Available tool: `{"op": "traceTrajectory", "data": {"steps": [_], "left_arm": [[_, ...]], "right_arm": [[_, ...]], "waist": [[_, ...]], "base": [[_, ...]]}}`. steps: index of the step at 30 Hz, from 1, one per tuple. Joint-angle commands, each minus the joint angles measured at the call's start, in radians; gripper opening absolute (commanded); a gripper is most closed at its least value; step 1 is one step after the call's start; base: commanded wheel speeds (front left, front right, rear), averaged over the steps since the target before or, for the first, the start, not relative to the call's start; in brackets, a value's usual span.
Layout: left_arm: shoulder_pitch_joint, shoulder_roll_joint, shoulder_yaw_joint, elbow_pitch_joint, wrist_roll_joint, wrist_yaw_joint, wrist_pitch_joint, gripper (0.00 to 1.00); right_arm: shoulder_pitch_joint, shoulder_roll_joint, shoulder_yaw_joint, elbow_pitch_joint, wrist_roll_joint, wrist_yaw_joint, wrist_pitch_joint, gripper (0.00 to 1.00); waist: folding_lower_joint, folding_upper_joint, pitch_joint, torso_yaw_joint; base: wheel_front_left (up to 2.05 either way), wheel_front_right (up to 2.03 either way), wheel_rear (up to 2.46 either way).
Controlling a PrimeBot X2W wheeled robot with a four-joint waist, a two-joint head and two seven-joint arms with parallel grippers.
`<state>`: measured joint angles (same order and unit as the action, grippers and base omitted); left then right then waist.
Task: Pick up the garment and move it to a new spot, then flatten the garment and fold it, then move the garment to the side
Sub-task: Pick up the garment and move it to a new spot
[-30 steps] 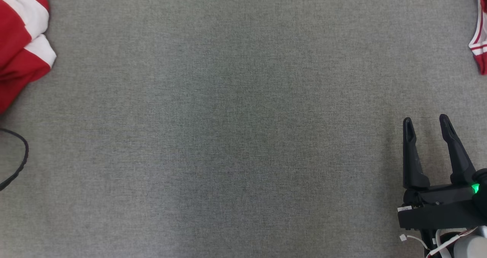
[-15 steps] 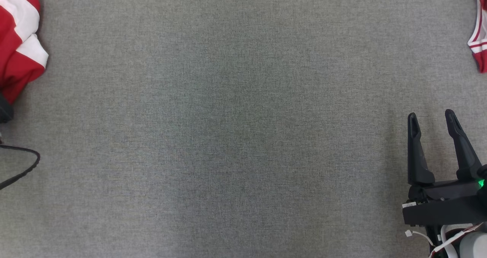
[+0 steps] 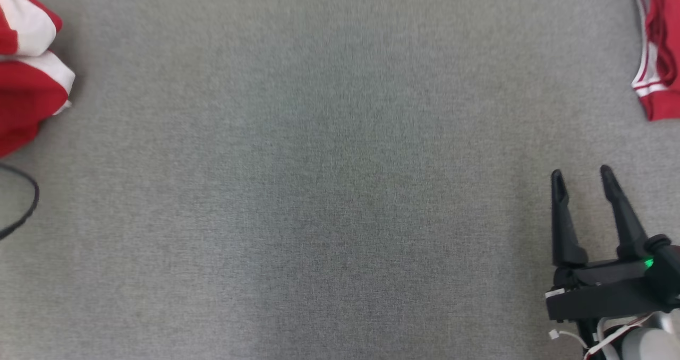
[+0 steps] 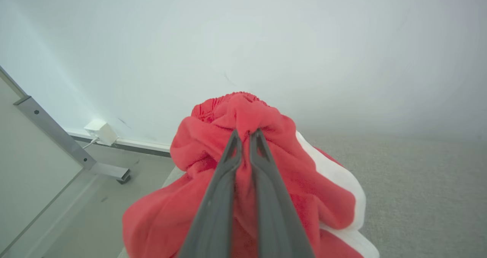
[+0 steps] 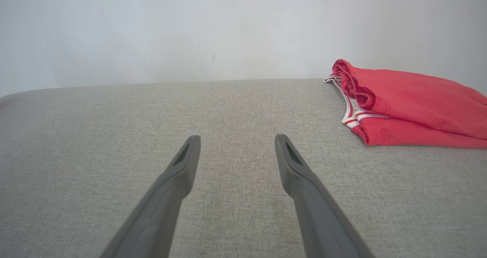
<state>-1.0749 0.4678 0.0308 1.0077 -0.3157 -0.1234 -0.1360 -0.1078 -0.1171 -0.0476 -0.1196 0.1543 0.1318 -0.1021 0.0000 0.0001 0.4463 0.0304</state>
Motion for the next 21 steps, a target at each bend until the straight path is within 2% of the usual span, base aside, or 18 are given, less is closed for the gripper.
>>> {"op": "traceTrajectory", "data": {"steps": [1,9,21], "left_arm": [[-0.024,0.001,-0.014,-0.027,0.008,-0.002,-0.028,0.00],[-0.074,-0.036,-0.104,-0.215,0.023,-0.006,-0.047,0.00],[0.005,-0.145,-0.274,-0.633,-0.021,-0.006,0.124,0.00]], "right_arm": [[0.000,0.008,0.008,0.018,0.010,-0.003,-0.013,1.00],[0.012,0.035,0.029,0.100,0.036,-0.003,-0.061,1.00],[0.031,0.062,0.055,0.206,0.074,-0.003,-0.126,1.00]], "waist": [[0.0000,-0.0001,-0.061,0.008],[0.0000,-0.0001,-0.158,-0.029],[0.0000,-0.0001,-0.246,-0.188]], "base": [[0.00,0.00,0.00],[0.00,0.00,0.00],[0.00,0.00,0.00]]}}
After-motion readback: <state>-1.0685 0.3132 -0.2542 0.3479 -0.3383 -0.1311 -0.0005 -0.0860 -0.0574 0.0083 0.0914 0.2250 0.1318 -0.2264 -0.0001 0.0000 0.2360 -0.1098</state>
